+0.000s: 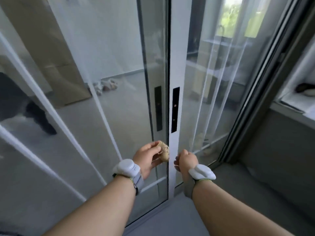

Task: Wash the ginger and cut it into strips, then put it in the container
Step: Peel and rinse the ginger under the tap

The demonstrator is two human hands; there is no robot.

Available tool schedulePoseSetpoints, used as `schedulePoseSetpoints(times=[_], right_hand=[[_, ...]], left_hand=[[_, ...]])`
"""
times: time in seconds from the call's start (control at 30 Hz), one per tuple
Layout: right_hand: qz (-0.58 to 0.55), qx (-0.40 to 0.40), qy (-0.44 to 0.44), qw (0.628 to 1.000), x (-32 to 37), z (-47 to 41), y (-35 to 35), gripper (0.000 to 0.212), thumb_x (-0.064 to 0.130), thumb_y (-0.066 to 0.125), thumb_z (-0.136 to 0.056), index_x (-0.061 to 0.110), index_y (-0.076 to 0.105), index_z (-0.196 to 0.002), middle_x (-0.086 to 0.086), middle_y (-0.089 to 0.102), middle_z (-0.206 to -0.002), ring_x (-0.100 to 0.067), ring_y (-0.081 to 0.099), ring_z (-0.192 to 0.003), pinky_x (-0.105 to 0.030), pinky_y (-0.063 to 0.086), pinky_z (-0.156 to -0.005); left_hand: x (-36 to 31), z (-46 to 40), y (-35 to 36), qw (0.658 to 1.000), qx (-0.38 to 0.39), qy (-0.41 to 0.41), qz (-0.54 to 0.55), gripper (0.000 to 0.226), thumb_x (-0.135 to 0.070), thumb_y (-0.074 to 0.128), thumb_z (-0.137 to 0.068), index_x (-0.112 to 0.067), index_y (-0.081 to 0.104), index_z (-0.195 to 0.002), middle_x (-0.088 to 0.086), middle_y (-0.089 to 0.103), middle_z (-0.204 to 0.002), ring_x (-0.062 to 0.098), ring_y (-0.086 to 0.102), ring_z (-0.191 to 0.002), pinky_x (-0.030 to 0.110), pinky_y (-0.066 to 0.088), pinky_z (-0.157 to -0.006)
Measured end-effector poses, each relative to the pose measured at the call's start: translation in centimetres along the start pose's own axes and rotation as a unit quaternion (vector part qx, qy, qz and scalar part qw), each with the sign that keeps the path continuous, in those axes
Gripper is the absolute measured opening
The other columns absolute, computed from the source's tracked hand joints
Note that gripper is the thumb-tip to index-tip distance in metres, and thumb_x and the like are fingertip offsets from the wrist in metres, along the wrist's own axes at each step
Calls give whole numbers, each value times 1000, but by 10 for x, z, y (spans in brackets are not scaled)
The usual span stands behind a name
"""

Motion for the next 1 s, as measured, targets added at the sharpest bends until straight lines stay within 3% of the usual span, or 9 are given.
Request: schedulePoseSetpoints(times=[0.07, 0.1, 0.2, 0.37, 0.57, 0.7, 0.77, 0.9, 1.0], right_hand=[[-64, -33, 14, 997, 3, -31, -42, 37, 21, 42, -100, 11, 53, -66, -4, 56, -54, -24, 53, -56, -36, 50, -62], [-56, -39, -2, 998, 7, -39, -51, 39, 27, 44, -100, 10, 57, -68, -1, 58, -53, -25, 56, -56, -37, 51, -65], [33, -54, -91, 994, 31, -59, -96, 26, 40, 54, -96, 18, 67, -91, 4, 67, -76, -23, 67, -80, -39, 55, -80], [158, -70, -185, 967, 71, -87, -185, 16, 36, 61, -94, 28, 73, -101, 13, 69, -87, -7, 63, -83, -21, 45, -75], [152, -140, -150, 967, 84, -114, -296, 11, 30, 66, -90, 25, 76, -92, 9, 71, -84, -9, 64, -81, -19, 44, -70], [102, -227, -155, 956, 87, -116, -357, 13, 31, 60, -93, 27, 72, -96, 12, 69, -88, -9, 62, -85, -19, 44, -74], [99, -239, -182, 949, 91, -117, -376, 12, 38, 64, -91, 31, 68, -100, 14, 65, -94, -6, 62, -87, -21, 50, -79], [186, -253, -170, 934, 99, -125, -409, 23, 39, 73, -84, 31, 65, -104, 14, 55, -102, -5, 59, -89, -23, 51, -80], [176, -326, -152, 916, 104, -135, -446, 15, 37, 71, -86, 27, 69, -97, 12, 62, -95, -6, 61, -85, -22, 51, -79]], left_hand=[[10, -21, 52, 1000, 24, -7, -8, 18, 1, 49, -94, -6, 62, -105, 15, 67, -89, 24, 66, -71, 35, 56, -66], [11, -28, 66, 999, 32, -5, -12, 19, 1, 49, -94, -4, 62, -108, 15, 67, -90, 23, 66, -71, 34, 55, -67], [20, -50, 120, 999, 48, -2, -26, 21, -2, 51, -95, -7, 62, -111, 14, 68, -96, 23, 66, -80, 32, 56, -68], [34, -79, 221, 993, 80, 20, -80, 19, -2, 57, -92, -8, 64, -108, 12, 69, -94, 21, 65, -80, 28, 57, -65], [59, -92, 334, 976, 165, 13, -144, 20, -8, 62, -90, -10, 64, -110, 7, 70, -85, 19, 65, -72, 33, 56, -76], [74, -95, 406, 964, 221, -7, -150, 14, -8, 64, -89, -10, 64, -103, 11, 71, -87, 22, 67, -75, 24, 54, -59], [80, -102, 437, 963, 225, -13, -145, 18, -8, 67, -87, -10, 65, -104, 12, 72, -93, 23, 69, -83, 25, 54, -66], [97, -116, 489, 954, 255, -38, -154, 25, -9, 74, -80, -8, 65, -104, 11, 72, -91, 23, 68, -81, 29, 54, -67], [109, -124, 531, 934, 307, -49, -173, 27, -12, 79, -75, -10, 66, -98, 11, 71, -95, 25, 67, -85, 41, 55, -85]])
Point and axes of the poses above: each hand's wrist, its own z-axis away from the middle knuckle, its own y-axis out of the palm, x = y × z, the point moved 6 cm from there along -z, towards the middle knuckle
